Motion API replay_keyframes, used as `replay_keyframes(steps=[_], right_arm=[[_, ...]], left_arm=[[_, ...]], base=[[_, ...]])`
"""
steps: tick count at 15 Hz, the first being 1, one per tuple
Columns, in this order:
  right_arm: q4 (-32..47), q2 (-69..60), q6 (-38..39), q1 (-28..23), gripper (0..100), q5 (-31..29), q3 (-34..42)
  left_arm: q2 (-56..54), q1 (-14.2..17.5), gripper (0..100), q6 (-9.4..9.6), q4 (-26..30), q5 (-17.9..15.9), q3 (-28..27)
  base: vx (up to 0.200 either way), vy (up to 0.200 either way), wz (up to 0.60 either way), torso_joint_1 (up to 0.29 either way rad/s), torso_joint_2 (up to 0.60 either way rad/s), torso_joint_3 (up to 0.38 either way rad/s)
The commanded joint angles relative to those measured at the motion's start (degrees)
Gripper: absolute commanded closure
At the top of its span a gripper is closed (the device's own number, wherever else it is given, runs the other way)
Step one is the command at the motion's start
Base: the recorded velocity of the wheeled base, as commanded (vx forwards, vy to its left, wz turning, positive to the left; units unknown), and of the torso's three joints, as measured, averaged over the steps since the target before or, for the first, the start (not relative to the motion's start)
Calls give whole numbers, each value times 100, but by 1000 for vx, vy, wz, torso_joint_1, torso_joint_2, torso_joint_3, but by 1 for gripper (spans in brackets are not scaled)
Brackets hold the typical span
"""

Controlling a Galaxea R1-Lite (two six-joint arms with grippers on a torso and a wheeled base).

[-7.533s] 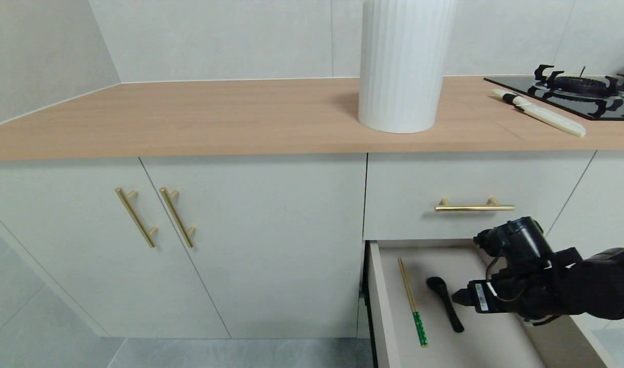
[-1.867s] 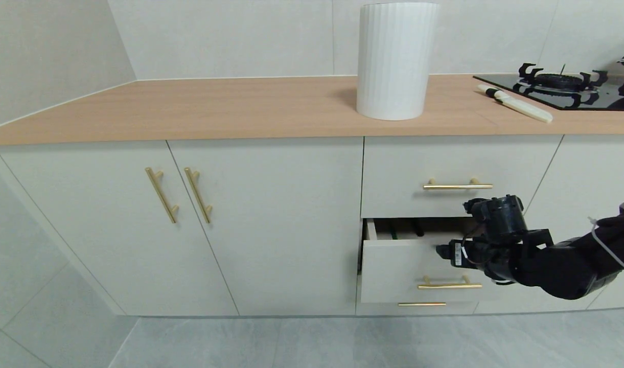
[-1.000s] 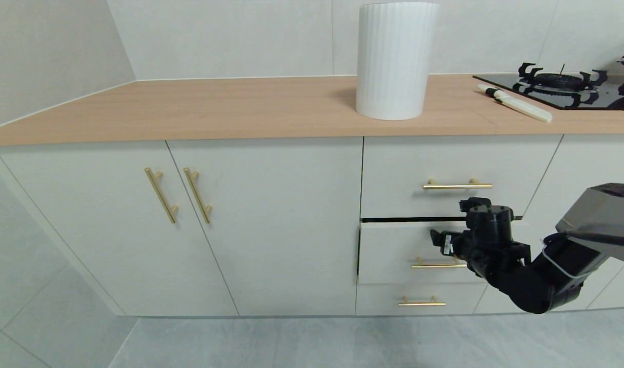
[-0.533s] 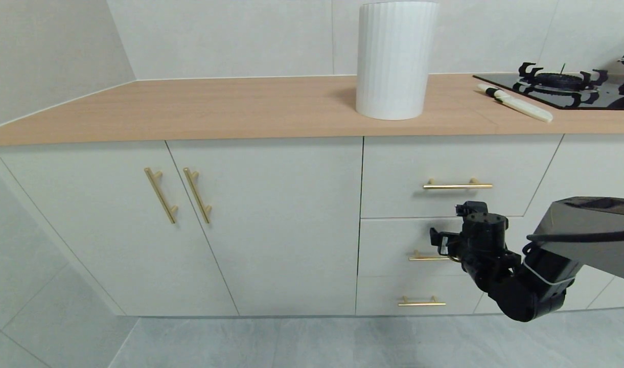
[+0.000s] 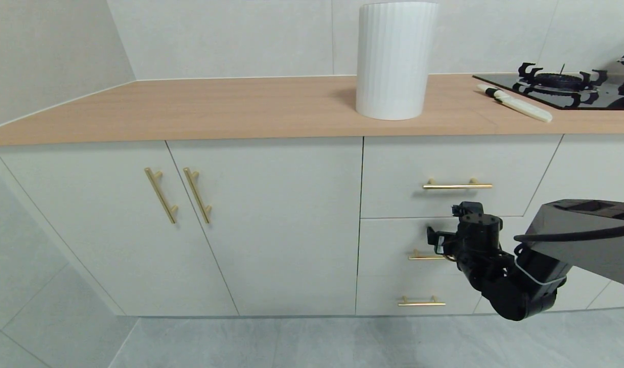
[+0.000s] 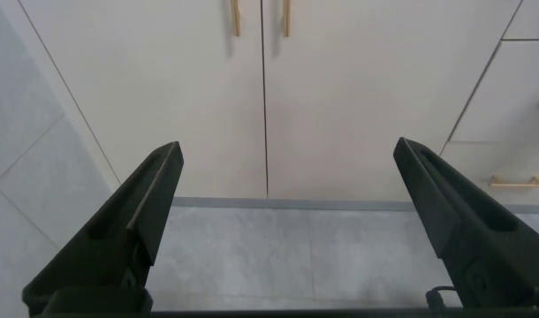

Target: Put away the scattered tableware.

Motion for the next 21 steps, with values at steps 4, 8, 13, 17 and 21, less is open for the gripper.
replay_keyframes(steps=[4, 8, 13, 17, 21], right_arm=[[-127, 117, 21, -23, 0, -126, -217], [-83, -534, 3, 3, 0, -83, 425], [190, -2819, -181, 56, 0, -47, 1524], [181, -4603, -489, 56, 0, -206, 2508], [348, -6651, -1500, 56, 0, -548, 3721]], left_arm=[[2, 2, 0, -2, -1, 3, 0], [2, 2, 0, -2, -1, 3, 0], [2, 2, 0, -2, -1, 3, 0], [2, 2, 0, -2, -1, 3, 0], [2, 2, 0, -2, -1, 3, 0]], base=[[0, 0, 0, 0, 0, 0], [0, 0, 0, 0, 0, 0], [0, 0, 0, 0, 0, 0], [0, 0, 0, 0, 0, 0], [0, 0, 0, 0, 0, 0]])
